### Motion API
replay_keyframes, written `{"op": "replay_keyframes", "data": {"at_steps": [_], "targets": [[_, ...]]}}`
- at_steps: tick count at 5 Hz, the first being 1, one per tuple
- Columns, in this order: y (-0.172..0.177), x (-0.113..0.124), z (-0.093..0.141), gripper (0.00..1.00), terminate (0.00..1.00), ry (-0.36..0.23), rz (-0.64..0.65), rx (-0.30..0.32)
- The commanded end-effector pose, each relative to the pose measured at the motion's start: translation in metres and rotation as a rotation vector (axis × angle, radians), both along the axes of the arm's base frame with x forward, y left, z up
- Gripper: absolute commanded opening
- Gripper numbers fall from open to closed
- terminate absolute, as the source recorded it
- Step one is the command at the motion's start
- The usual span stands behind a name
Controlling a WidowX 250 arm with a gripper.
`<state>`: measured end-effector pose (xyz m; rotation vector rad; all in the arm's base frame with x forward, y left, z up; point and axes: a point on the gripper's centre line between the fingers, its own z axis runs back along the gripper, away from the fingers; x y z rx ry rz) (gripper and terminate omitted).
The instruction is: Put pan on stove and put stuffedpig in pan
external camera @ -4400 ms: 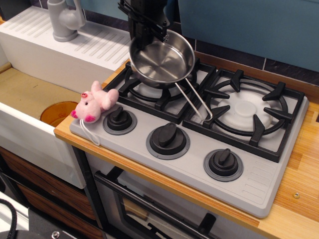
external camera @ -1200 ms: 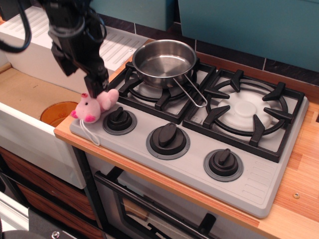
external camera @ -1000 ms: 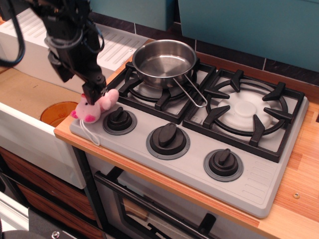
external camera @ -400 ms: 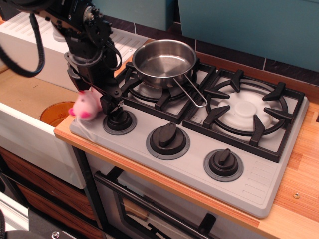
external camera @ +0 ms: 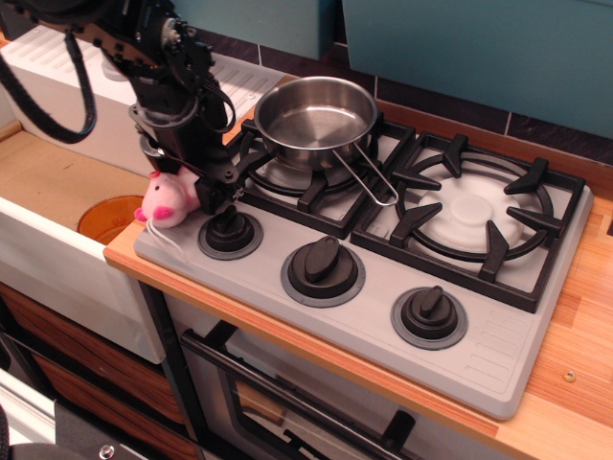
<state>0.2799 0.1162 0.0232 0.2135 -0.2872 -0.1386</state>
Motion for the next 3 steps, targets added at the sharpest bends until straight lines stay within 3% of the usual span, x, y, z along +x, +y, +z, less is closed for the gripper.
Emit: {"op": "replay_keyframes", "data": {"at_steps": [1, 3], "targets": [[0.000, -0.002, 0.031, 0.00, 0.00, 0.068, 0.039, 0.039], [-0.002, 0.013, 0.090, 0.00, 0.00, 0.161, 0.072, 0.108]]}}
